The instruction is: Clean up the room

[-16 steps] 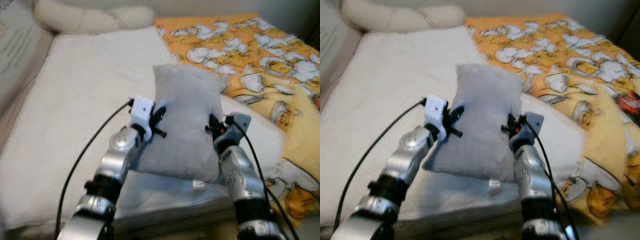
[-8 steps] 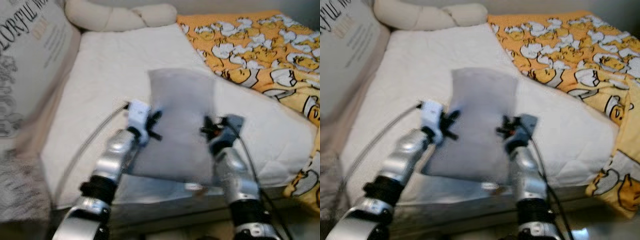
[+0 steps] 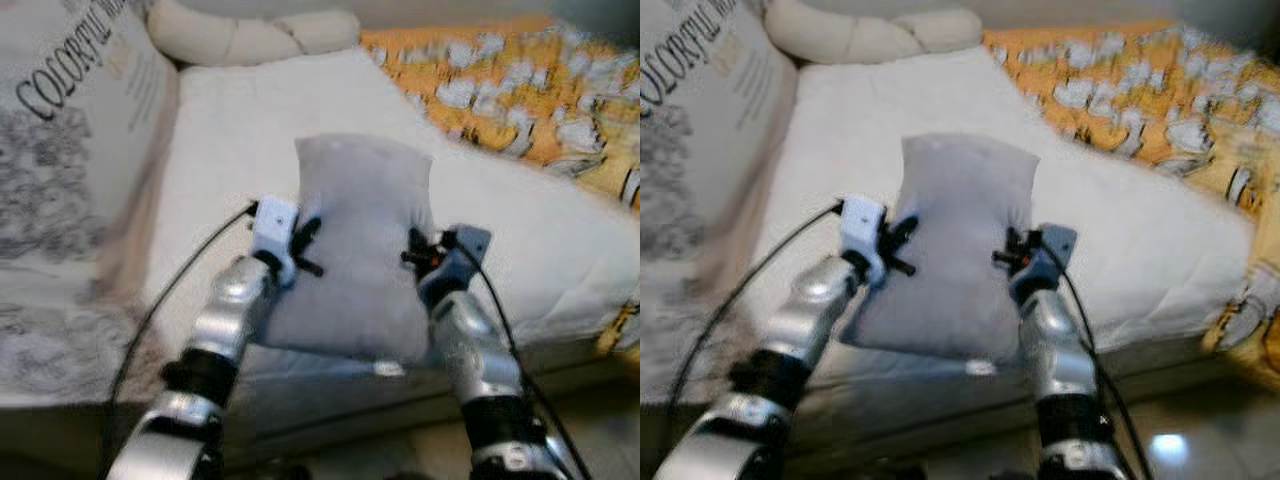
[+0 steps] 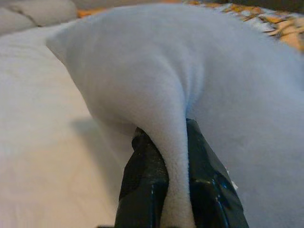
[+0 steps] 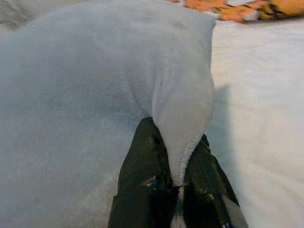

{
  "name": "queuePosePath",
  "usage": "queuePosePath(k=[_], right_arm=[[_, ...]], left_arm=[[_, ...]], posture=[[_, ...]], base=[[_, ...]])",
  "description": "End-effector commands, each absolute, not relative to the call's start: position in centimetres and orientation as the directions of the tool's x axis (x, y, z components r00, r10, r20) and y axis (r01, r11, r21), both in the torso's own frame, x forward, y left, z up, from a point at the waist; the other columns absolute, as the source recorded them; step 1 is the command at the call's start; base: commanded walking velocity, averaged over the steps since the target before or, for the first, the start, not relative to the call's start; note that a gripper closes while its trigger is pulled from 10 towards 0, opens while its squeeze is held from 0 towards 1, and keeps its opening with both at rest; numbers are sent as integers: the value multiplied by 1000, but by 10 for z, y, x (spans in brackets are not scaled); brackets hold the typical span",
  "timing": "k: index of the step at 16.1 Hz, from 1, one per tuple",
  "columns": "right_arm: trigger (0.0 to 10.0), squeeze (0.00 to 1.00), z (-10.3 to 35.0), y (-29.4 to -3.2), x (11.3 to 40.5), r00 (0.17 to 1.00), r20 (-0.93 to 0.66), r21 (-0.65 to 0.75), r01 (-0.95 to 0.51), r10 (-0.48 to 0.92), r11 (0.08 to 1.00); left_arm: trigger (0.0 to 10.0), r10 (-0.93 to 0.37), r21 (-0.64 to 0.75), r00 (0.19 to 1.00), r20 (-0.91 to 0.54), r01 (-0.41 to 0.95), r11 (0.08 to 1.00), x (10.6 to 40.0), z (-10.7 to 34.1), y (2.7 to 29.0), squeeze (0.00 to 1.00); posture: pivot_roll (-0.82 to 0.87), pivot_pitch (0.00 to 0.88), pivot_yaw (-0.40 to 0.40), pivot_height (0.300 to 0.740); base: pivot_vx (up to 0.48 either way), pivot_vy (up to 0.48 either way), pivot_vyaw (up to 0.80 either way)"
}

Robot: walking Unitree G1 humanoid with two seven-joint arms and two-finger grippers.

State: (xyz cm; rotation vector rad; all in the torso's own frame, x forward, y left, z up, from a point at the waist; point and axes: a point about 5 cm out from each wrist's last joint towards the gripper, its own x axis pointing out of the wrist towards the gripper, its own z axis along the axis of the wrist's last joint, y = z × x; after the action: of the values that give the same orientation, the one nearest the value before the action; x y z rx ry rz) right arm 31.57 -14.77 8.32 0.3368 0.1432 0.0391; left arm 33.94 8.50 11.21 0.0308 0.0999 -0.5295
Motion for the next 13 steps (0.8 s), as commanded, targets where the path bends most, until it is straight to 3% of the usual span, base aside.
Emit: queuePosePath(k=[1,8,13], right_arm=[[10000,0,93,-148,319,994,-93,335,-16,51,942],[10000,0,93,-147,321,994,-91,332,-30,64,943],[10000,0,94,-147,326,988,-103,327,-79,119,942]], left_arm=[[10000,-478,31,876,-69,481,876,345,123,93,0],[10000,-463,34,884,-69,466,884,347,123,95,0],[10000,-423,45,905,-42,425,904,346,125,98,0]], posture=[[-67,0,37,740],[-60,0,28,740],[-34,0,2,740]], base=[[0,352,0],[0,340,0],[0,0,0]])
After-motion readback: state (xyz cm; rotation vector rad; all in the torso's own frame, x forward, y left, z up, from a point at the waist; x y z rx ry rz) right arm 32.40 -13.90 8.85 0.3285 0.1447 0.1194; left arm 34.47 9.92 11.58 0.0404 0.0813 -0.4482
